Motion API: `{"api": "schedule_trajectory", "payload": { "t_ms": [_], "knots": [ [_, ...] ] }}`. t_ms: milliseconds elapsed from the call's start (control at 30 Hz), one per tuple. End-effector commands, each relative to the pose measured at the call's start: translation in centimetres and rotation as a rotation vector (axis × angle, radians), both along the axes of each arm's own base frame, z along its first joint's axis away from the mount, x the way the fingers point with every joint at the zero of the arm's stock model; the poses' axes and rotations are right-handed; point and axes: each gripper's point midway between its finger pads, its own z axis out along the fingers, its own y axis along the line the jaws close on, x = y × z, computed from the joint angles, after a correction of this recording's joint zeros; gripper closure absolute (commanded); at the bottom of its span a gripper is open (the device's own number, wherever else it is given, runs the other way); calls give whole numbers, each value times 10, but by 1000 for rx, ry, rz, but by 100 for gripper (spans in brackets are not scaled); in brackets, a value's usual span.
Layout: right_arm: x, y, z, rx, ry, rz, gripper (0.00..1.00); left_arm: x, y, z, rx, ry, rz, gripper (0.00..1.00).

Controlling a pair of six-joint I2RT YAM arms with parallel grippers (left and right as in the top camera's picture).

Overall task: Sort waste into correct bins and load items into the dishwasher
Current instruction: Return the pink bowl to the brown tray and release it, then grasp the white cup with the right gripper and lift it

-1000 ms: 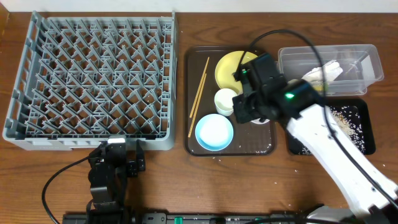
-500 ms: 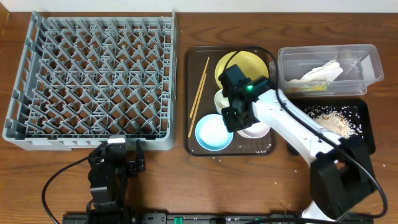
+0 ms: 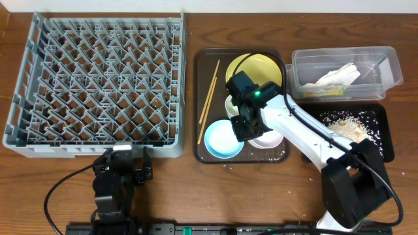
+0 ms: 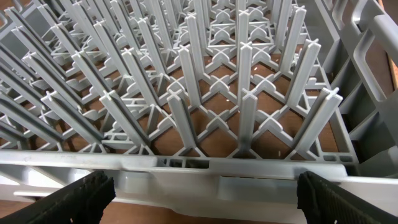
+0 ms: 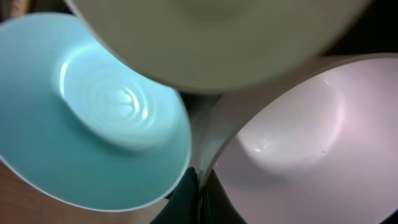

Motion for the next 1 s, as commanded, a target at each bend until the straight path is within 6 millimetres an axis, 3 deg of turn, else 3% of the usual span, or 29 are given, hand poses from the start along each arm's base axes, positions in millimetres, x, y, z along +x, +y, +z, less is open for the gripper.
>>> {"api": "schedule_trajectory", "payload": {
  "t_ms": [0, 233, 467, 700, 800, 967],
  "knots": [
    [4, -11, -1, -46, -16, -41, 98, -2, 0, -4, 8, 16, -7, 3],
    [2, -17, -1, -61, -4, -48, 97, -2, 0, -4, 8, 16, -7, 3],
    [0, -21, -2, -79, 5, -56, 88, -2, 0, -4, 8, 16, -8, 3],
    [5, -15, 2, -50, -18, -69, 91, -2, 0, -4, 8, 16, -7, 3],
    [18, -3, 23, 22, -65, -65, 91, -2, 0, -4, 8, 16, -7, 3],
    [53, 3, 75, 107, -204, -87, 76, -2, 0, -4, 8, 16, -7, 3]
  ]
}}
